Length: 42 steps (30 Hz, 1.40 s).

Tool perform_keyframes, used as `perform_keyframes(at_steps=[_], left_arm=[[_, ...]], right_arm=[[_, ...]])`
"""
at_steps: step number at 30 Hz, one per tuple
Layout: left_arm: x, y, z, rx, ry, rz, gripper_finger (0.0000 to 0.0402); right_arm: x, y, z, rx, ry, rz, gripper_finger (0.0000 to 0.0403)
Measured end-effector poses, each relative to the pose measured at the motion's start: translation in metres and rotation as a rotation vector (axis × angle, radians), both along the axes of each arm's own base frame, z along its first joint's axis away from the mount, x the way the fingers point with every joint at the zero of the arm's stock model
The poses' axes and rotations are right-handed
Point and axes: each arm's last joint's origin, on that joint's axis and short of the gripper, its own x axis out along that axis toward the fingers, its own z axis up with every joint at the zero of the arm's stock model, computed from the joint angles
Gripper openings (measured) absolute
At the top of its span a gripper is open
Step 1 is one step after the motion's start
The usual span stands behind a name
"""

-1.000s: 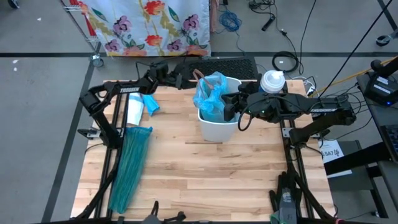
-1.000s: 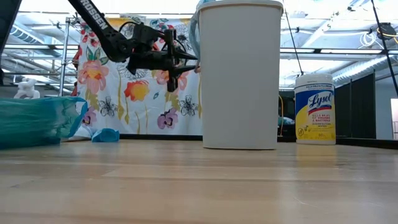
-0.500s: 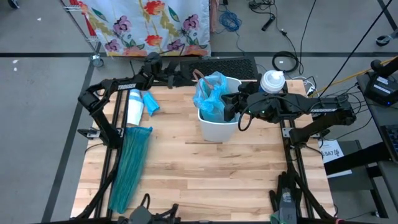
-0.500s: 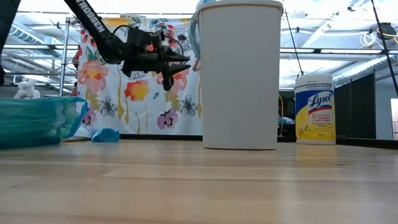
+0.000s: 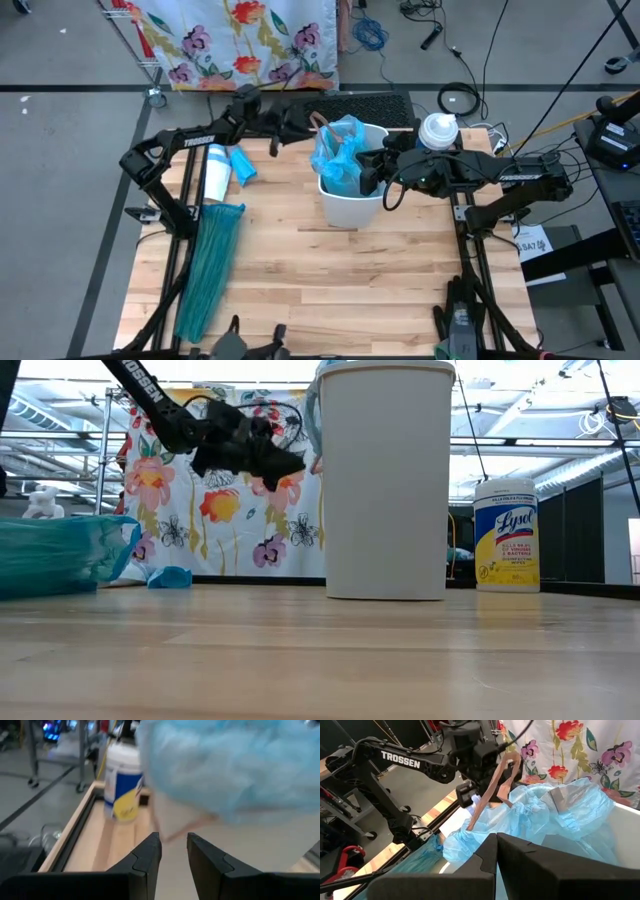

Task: Place trash/remove bag and relplace
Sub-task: Remove the light blue trash bag from the white trash bin

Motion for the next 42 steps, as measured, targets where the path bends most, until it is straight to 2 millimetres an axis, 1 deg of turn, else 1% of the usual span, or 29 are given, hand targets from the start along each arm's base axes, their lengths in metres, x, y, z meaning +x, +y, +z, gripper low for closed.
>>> perform_keyframes(at_steps=[3, 7, 12, 13, 15, 17, 19, 21, 23, 25, 28, 30, 33, 38, 42], left_arm=[[-0.001, 0.0, -0.009, -0.01, 0.069, 0.046, 0.0099], [-0.005, 0.001, -0.016, -0.153, 0.151, 0.101, 0.0099], [-0.013, 0.014, -0.018, -0.446, 0.171, 0.197, 0.0099], [-0.014, 0.018, -0.021, -0.513, 0.171, 0.209, 0.0099], [-0.015, 0.027, -0.032, -0.644, 0.184, 0.225, 0.0099], [-0.011, 0.034, -0.052, -0.771, 0.215, 0.219, 0.0099], [-0.003, 0.035, -0.069, -0.865, 0.244, 0.172, 0.0099], [0.008, 0.031, -0.079, -0.906, 0.25, 0.104, 0.0099], [0.021, 0.025, -0.081, -0.914, 0.235, 0.042, 0.0099], [0.033, 0.017, -0.078, -0.913, 0.212, -0.011, 0.0099], [0.048, 0.007, -0.065, -0.875, 0.15, -0.072, 0.0099], [0.055, 0.004, -0.055, -0.853, 0.116, -0.098, 0.0099], [0.061, 0.006, -0.04, -0.833, 0.075, -0.123, 0.0099], [0.061, 0.015, -0.023, -0.873, 0.046, -0.128, 0.0099], [0.048, 0.021, -0.003, -0.861, -0.039, -0.163, 0.0099]], right_arm=[[0.0, 0.0, 0.0, 0.016, -0.011, -0.008, 0.0], [0.0, 0.0, 0.0, 0.02, -0.015, -0.013, 0.0], [0.0, -0.001, 0.0, 0.02, -0.017, -0.018, 0.0], [0.0, -0.001, 0.0, 0.019, -0.017, -0.02, 0.0], [0.0, -0.001, 0.0, 0.019, -0.019, -0.025, 0.0], [0.0, -0.001, 0.0, 0.025, -0.024, -0.03, 0.0], [0.0, -0.001, 0.0, 0.029, -0.026, -0.031, 0.0], [0.0, -0.001, 0.0, 0.029, -0.026, -0.032, 0.0], [0.0, -0.001, 0.0, 0.029, -0.026, -0.031, 0.0], [0.0, -0.001, 0.0, 0.028, -0.026, -0.031, 0.0], [0.0, -0.001, 0.0, 0.028, -0.025, -0.031, 0.0], [0.0, -0.001, 0.0, 0.025, -0.023, -0.03, 0.0], [0.0, -0.001, 0.0, 0.024, -0.021, -0.028, 0.0], [0.0, -0.001, 0.0, 0.006, -0.006, -0.015, 0.0], [0.0, -0.001, 0.0, -0.018, 0.01, -0.006, 0.0]])
